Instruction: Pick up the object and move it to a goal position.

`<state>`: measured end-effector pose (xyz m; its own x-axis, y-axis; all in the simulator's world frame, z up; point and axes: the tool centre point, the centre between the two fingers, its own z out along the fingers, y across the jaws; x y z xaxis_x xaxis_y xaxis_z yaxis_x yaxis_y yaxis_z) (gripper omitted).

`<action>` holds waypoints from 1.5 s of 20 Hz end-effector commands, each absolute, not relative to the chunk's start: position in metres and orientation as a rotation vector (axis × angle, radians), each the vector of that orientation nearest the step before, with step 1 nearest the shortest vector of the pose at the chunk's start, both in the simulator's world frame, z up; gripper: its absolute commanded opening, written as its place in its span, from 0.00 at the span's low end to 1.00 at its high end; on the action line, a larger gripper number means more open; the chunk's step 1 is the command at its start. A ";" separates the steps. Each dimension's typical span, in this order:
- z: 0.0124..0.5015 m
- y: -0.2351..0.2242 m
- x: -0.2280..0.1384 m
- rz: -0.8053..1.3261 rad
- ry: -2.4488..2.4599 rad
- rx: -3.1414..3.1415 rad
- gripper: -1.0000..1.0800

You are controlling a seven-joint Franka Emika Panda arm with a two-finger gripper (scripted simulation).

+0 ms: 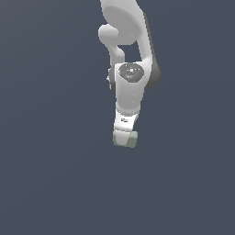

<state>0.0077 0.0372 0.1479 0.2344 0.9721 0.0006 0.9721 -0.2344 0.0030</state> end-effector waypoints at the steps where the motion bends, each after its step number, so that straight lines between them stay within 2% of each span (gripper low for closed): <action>1: 0.147 0.038 0.008 0.002 1.988 2.431 0.96; 13: 0.142 0.038 0.008 0.000 2.038 2.390 0.96; 27: 0.096 0.038 0.007 0.000 2.045 2.385 0.96; 28: 0.096 0.038 0.007 0.000 2.045 2.385 0.00; 30: 0.096 0.038 0.007 0.000 2.045 2.385 0.00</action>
<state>0.0073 0.0382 0.0960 0.1530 0.9882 0.0003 0.9882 -0.1530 -0.0004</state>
